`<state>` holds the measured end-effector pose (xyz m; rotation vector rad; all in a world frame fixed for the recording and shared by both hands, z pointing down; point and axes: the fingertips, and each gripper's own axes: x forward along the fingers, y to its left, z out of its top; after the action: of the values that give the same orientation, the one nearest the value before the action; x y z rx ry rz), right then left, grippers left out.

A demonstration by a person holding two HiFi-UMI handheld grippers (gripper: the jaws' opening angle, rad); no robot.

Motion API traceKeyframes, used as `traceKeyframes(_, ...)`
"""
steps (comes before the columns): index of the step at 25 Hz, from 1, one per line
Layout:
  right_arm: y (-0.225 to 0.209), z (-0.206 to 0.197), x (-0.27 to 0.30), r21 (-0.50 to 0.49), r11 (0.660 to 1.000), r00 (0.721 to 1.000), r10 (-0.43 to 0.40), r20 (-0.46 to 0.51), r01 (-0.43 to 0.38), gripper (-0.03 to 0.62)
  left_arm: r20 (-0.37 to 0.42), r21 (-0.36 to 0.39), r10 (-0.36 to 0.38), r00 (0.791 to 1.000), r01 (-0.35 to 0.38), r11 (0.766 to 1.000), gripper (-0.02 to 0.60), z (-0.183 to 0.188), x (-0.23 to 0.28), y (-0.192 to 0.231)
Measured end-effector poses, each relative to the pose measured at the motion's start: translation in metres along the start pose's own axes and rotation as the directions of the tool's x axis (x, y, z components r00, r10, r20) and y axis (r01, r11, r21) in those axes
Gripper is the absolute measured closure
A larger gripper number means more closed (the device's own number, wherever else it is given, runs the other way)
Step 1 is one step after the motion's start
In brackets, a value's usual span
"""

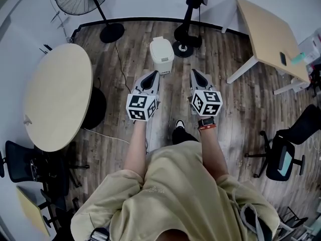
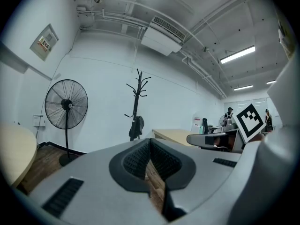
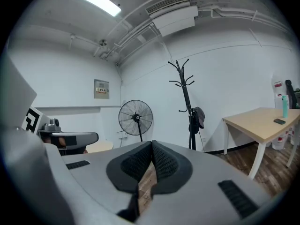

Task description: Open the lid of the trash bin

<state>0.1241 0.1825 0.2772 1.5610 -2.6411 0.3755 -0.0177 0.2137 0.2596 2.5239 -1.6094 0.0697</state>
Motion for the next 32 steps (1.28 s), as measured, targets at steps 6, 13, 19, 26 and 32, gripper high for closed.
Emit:
traceKeyframes(6,-0.027,0.012,0.045,0.005,0.998,0.998,0.057,-0.017,-0.057,0.578,-0.008,-0.008,0.055,0.998,-0.055,0.998,0.557,0.007,0.046,0.015)
traceKeyframes(13,-0.068,0.031,0.094,0.012,0.995,0.995,0.101,-0.026,-0.1,0.577,-0.007,-0.017,0.092,0.996,-0.092,0.996,0.557,0.018,0.105,0.024)
traceKeyframes(19,-0.11,0.031,0.12,0.018,0.992,0.991,0.123,-0.049,-0.123,0.578,-0.034,-0.032,0.134,0.99,-0.135,0.99,0.557,0.009,0.157,0.023)
traceKeyframes(26,-0.137,0.016,0.146,0.079,0.985,0.985,0.157,-0.066,-0.151,0.578,-0.071,-0.023,0.134,0.988,-0.136,0.99,0.557,-0.006,0.196,0.017)
traceKeyframes(32,-0.142,0.003,0.179,0.143,0.975,0.979,0.185,-0.081,-0.172,0.577,-0.109,-0.033,0.133,0.985,-0.137,0.99,0.557,-0.026,0.214,0.029)
